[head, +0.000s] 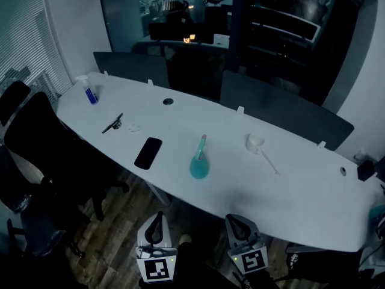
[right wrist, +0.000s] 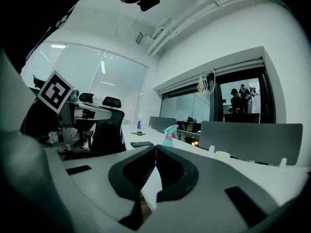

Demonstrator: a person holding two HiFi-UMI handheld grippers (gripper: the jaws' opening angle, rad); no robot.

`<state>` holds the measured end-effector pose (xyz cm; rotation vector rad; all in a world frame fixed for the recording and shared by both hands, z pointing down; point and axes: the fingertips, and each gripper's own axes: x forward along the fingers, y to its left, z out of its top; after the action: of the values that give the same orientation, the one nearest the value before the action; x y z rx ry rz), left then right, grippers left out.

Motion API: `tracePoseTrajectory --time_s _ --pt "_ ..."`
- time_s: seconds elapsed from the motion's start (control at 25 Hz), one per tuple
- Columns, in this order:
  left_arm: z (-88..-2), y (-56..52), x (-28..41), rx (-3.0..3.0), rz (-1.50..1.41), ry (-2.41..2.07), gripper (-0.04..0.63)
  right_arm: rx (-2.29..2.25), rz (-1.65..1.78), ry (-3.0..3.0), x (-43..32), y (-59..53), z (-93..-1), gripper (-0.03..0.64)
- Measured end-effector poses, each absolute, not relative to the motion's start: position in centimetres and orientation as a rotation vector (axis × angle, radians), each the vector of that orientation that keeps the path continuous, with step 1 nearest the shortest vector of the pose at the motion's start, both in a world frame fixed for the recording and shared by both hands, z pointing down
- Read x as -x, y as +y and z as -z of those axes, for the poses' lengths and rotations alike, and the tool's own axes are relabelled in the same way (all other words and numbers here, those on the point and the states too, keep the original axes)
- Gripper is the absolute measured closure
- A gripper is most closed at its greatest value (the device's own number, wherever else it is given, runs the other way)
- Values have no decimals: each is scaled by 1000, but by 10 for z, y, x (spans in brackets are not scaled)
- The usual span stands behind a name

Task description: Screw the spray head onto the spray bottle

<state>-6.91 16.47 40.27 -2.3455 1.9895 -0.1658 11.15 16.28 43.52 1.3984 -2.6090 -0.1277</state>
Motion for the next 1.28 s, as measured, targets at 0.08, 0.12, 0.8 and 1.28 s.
tracePoseTrajectory --time_s 0.08,0.12,0.8,1.28 --pt "-399 178 75 2321 172 2015 594 -1429 130 -2626 -111 173 -428 612" --pt "-398 184 78 2305 180 2021 594 -1445 134 -2634 -110 178 -424 612" --pt "-398 243 100 2463 88 1825 594 -1750 261 -2488 -75 258 -392 612" --pt "-382 276 106 2421 39 1802 594 -1767 250 -2515 -63 288 -374 612"
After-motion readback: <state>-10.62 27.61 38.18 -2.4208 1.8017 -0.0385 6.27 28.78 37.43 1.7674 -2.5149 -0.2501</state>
